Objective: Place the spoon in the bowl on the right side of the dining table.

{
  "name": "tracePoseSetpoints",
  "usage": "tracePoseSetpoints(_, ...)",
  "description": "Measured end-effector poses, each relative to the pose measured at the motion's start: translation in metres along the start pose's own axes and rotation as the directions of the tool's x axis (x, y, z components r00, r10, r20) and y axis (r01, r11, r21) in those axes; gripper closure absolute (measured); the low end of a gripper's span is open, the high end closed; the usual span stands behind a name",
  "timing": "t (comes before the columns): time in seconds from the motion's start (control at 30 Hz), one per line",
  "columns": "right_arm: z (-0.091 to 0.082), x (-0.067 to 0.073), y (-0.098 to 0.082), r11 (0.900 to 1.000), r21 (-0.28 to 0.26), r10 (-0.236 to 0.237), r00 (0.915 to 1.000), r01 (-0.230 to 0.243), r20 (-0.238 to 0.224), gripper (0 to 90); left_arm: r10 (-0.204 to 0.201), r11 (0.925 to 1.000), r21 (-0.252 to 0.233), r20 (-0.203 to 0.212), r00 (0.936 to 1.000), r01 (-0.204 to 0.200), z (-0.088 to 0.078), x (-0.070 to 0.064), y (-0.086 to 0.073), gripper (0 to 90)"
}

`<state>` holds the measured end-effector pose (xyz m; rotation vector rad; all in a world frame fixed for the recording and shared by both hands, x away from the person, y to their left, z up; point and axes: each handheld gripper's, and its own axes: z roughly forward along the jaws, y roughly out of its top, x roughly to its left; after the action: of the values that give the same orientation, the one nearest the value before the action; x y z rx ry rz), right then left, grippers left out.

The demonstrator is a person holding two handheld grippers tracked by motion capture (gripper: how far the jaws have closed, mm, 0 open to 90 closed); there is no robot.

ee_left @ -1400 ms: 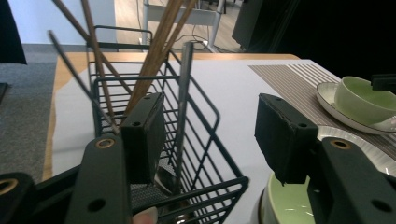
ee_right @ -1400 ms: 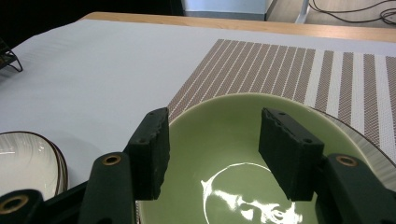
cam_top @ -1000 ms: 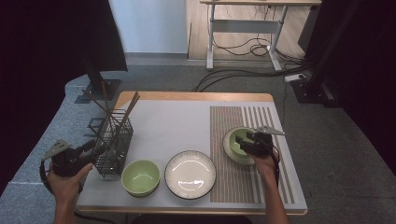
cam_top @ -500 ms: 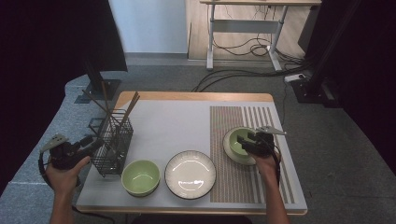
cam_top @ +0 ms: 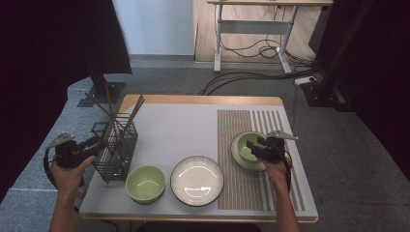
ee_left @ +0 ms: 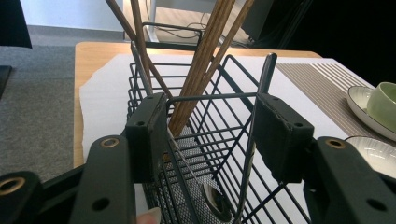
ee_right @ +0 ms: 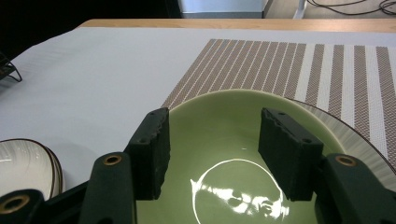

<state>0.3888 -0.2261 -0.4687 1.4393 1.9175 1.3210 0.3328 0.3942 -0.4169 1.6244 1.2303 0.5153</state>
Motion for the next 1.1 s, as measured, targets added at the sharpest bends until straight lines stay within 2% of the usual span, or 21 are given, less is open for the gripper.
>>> tracePoseSetpoints(0.37,0.002,0.001,-0.001,1.0,0.016,0.003,1.0,-0.003,0.002,44.4,-0.004,1.0,0.007,-0.013,0.9999,0.004,-0.005,0.007,0.007,45.7)
tracePoseSetpoints(0.63,0.003,0.001,-0.001,1.0,0.019,-0.001,1.0,0.001,0.002,44.4,-0.005,0.9997,0.024,-0.025,0.9997,0.006,0.0,0.015,0.011,45.6)
tracePoseSetpoints(1.1,0.001,-0.001,-0.001,1.0,0.014,0.01,0.9999,-0.01,-0.002,44.9,-0.052,0.9983,0.025,-0.023,0.9984,0.053,0.013,0.031,0.017,46.5)
